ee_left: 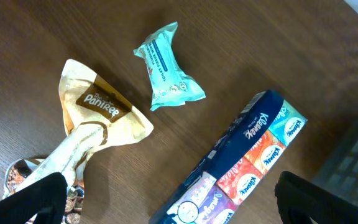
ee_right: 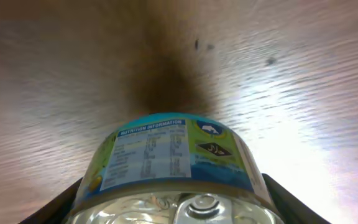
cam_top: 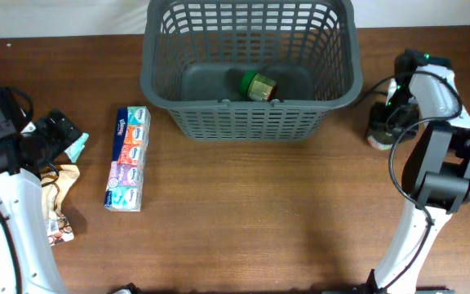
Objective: Pack container
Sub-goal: 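Lift the tuna can with the right gripper and carry it over the basket, then lower the tuna can into the basket beside the jar and release, then raise the right gripper out of the basket and retract it right, then move the left gripper over the Kleenex tissue multipack and lower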
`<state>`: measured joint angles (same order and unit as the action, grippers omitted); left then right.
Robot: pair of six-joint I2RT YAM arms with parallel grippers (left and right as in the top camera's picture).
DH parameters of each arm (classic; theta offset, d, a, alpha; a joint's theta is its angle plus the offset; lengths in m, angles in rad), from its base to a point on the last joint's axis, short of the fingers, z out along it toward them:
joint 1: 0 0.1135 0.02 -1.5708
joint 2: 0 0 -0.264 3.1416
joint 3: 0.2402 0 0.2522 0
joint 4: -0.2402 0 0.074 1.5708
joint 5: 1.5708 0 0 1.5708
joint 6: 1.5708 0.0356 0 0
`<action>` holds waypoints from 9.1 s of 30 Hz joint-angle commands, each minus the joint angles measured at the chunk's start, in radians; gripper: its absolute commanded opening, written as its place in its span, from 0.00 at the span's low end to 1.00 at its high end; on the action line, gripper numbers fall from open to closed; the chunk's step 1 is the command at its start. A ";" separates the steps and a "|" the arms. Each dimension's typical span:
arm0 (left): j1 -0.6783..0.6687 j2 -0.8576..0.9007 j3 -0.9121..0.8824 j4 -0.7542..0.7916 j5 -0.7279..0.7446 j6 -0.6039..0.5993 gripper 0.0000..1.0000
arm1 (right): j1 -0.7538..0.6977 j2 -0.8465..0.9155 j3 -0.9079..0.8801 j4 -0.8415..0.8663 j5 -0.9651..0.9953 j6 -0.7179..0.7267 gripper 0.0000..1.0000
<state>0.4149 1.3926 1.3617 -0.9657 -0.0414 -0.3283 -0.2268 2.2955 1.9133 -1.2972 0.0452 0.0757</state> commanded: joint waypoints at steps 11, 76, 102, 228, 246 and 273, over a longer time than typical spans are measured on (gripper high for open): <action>0.005 0.000 0.014 -0.001 -0.007 0.008 1.00 | -0.015 0.000 0.492 -0.241 0.116 0.070 0.04; 0.005 0.000 0.014 -0.001 -0.007 0.008 1.00 | 0.530 -0.081 1.028 -0.195 -0.166 0.169 0.04; 0.005 0.000 0.014 0.000 -0.007 0.008 1.00 | 0.523 0.185 0.867 -0.206 -0.013 0.169 0.04; 0.005 0.000 0.014 -0.001 -0.007 0.008 1.00 | -0.264 -0.275 0.269 -0.291 0.124 0.240 0.99; 0.004 0.000 0.014 -0.184 0.439 0.001 0.99 | -0.264 -0.275 0.269 -0.292 0.124 0.240 0.99; 0.004 0.000 0.013 -0.123 0.403 0.446 1.00 | -0.264 -0.275 0.269 -0.291 0.124 0.240 0.99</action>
<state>0.4156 1.3926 1.3617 -1.1023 0.2630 0.0689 -0.4877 2.0300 2.1887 -1.5917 0.1501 0.3099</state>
